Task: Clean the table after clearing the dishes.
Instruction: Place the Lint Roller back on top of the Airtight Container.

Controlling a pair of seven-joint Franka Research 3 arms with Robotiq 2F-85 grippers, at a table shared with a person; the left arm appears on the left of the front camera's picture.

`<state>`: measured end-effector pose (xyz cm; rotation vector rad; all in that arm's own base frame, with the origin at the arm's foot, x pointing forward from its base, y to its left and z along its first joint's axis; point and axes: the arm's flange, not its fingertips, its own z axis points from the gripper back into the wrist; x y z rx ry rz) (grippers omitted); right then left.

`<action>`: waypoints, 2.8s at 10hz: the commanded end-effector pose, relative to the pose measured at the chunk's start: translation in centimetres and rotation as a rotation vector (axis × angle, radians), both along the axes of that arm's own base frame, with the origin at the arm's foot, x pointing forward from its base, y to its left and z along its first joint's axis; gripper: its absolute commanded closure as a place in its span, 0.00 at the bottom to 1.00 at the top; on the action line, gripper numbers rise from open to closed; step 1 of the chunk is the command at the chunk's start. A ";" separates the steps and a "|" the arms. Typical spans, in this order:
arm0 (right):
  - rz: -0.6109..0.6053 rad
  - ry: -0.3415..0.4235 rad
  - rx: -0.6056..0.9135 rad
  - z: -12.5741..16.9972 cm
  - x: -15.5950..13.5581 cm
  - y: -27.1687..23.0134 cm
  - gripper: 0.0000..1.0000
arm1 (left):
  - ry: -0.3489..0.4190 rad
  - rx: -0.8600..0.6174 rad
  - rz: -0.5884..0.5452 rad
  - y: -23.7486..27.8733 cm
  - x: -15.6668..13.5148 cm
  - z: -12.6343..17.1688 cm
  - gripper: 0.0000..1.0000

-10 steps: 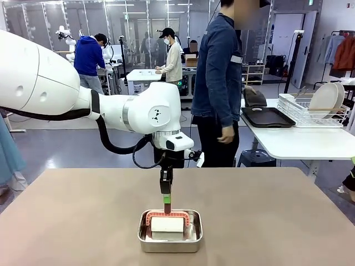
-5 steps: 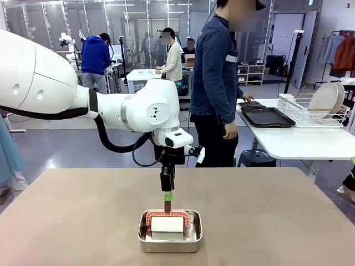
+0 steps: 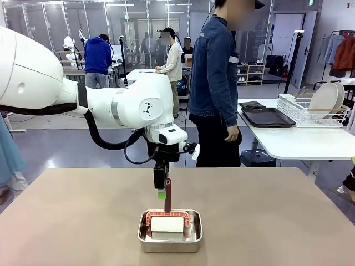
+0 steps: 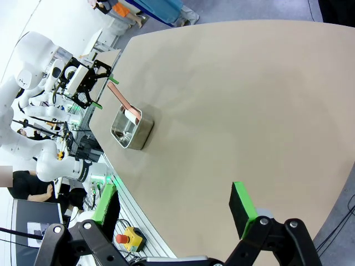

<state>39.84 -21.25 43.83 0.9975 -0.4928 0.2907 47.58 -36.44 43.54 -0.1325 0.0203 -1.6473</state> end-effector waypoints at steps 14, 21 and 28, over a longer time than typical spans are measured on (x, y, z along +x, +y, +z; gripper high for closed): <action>-0.014 0.022 -0.008 0.3 -0.3 0.3 0.00 | 0.080 -0.314 0.211 9.3 -1.7 7.6 0.00; -0.014 0.022 -0.008 0.3 -0.3 0.3 0.00 | 0.632 -0.985 0.495 30.0 -6.7 3.7 0.00; -0.014 0.022 -0.008 0.3 -0.3 0.3 0.00 | 0.751 -1.311 0.650 53.6 -12.8 -6.8 0.00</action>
